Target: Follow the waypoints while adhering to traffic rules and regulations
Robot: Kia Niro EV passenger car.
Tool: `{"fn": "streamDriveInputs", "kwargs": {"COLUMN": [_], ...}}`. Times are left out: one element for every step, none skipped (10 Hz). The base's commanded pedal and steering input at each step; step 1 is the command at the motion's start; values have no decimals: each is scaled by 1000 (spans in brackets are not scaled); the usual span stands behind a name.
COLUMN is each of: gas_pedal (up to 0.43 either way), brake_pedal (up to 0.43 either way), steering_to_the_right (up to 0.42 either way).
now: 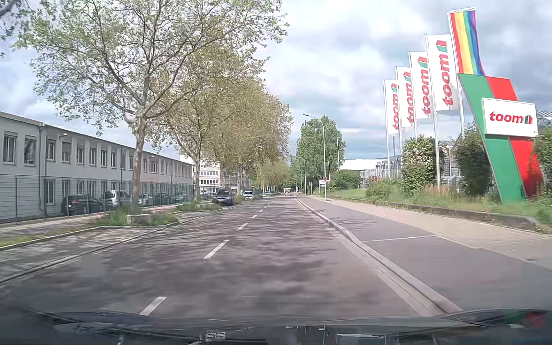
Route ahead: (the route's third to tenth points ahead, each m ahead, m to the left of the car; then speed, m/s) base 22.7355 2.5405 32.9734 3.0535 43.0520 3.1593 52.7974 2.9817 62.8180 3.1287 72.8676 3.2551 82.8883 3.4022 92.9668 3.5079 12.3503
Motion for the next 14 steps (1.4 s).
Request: {"fn": "streamDriveInputs", "kwargs": {"gas_pedal": [59, 59, 59, 59, 59, 59, 59, 59, 59, 59, 59, 59, 59, 59], "brake_pedal": [0, 0, 0, 0, 0, 0, 0, 0, 0, 0, 0, 0, 0, 0], "steering_to_the_right": [-2, -2, -2, -2, -2, -2, -2, -2, -2, -2, -2, -2, -2, -2]}}
